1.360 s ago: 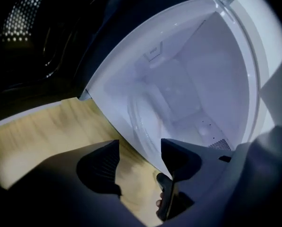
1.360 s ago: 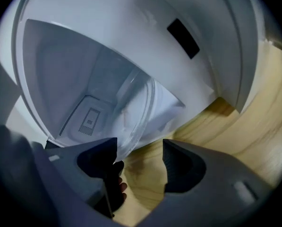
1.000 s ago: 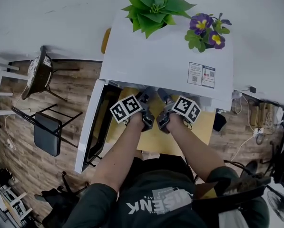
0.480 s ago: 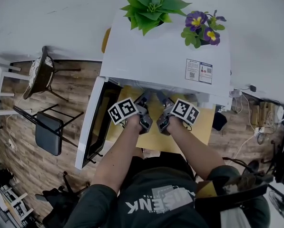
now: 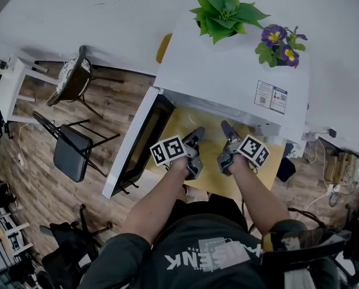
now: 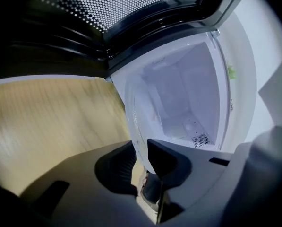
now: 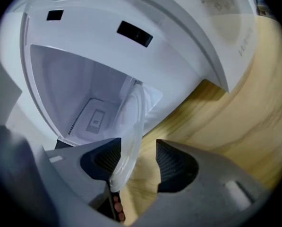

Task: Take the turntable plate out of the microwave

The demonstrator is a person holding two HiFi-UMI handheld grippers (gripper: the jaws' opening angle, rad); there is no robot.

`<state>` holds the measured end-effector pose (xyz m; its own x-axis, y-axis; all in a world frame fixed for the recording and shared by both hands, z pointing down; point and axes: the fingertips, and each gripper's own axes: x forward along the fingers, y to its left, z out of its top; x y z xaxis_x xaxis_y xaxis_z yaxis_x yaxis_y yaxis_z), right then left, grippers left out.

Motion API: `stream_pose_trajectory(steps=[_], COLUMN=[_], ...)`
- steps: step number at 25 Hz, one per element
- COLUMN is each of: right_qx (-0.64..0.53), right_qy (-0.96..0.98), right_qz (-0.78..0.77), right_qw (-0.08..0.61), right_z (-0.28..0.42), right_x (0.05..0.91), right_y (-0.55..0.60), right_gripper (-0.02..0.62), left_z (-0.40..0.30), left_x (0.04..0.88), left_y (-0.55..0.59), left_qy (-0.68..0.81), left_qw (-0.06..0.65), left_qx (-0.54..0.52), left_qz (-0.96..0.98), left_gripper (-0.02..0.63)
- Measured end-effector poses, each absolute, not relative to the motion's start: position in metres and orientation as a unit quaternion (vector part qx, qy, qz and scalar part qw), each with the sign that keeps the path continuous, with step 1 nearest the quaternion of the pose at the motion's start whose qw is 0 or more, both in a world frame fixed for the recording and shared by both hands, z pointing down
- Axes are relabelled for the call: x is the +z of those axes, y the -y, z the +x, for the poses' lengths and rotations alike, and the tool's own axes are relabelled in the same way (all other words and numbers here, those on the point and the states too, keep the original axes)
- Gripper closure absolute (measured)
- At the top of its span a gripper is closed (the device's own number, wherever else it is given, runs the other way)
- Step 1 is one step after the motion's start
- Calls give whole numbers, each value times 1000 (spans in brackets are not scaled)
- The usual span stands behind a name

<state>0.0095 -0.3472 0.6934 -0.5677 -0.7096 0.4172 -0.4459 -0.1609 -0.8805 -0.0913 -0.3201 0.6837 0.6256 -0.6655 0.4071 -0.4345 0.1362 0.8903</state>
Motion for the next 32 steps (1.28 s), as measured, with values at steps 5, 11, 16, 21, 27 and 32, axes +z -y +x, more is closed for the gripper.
stream_pose_trajectory(steps=[5, 11, 16, 21, 27, 32], right_qx=[-599, -615, -620, -626, -622, -600], right_qy=[-671, -670, -677, -676, -686, -716], right_qz=[-420, -393, -370, -364, -359, -344], right_qw=[122, 133, 143, 136, 118, 94], right_z=[2, 0, 0, 8, 11, 8], right_x=[678, 675, 664, 666, 669, 662], right_y=[341, 327, 321, 312, 305, 298], right_gripper=[486, 511, 523, 525, 523, 514], left_z=[-90, -95, -105, -120, -121, -123], left_x=[681, 681, 673, 679, 678, 669], left_y=[297, 289, 304, 322, 320, 299], left_qy=[416, 424, 449, 466, 455, 461], left_qw=[633, 606, 561, 563, 558, 539], left_qx=[-106, -100, -125, -154, -160, -165], left_qz=[644, 665, 684, 665, 675, 686], left_gripper=[532, 514, 491, 499, 514, 518])
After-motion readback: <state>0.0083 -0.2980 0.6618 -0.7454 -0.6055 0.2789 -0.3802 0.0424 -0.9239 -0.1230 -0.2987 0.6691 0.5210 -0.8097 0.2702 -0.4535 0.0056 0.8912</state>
